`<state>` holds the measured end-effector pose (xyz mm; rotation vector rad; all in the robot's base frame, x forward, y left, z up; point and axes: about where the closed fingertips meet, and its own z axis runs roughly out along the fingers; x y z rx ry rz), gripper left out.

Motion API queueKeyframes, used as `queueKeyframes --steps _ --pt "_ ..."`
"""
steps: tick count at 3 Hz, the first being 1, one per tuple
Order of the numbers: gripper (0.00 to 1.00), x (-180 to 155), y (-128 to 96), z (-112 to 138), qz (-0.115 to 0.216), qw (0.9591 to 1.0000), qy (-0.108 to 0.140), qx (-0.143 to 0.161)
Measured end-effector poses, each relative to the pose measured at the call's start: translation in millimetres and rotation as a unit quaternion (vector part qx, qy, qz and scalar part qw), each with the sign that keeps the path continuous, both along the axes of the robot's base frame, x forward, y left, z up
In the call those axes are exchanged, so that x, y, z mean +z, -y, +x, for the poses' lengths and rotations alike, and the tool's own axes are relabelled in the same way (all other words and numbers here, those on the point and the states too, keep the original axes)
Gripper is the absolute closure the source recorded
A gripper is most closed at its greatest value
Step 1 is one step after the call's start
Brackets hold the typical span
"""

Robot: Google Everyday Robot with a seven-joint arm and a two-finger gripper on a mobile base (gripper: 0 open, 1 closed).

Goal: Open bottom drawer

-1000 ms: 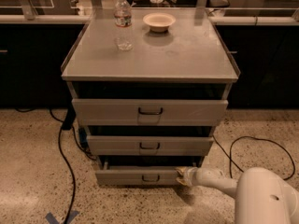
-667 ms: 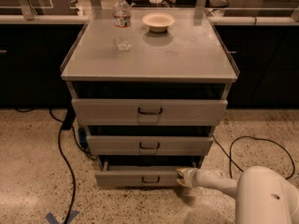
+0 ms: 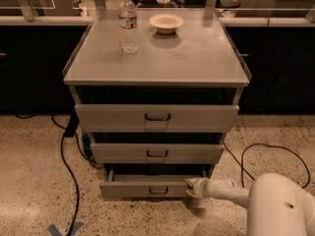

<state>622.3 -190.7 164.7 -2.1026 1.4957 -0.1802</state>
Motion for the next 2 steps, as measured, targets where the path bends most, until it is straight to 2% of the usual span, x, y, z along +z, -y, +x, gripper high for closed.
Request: queueKeyframes --steps 2 --pt "1.0 0.8 -1.7 -11.4 -0.002 1.0 -0.005 -0.002"
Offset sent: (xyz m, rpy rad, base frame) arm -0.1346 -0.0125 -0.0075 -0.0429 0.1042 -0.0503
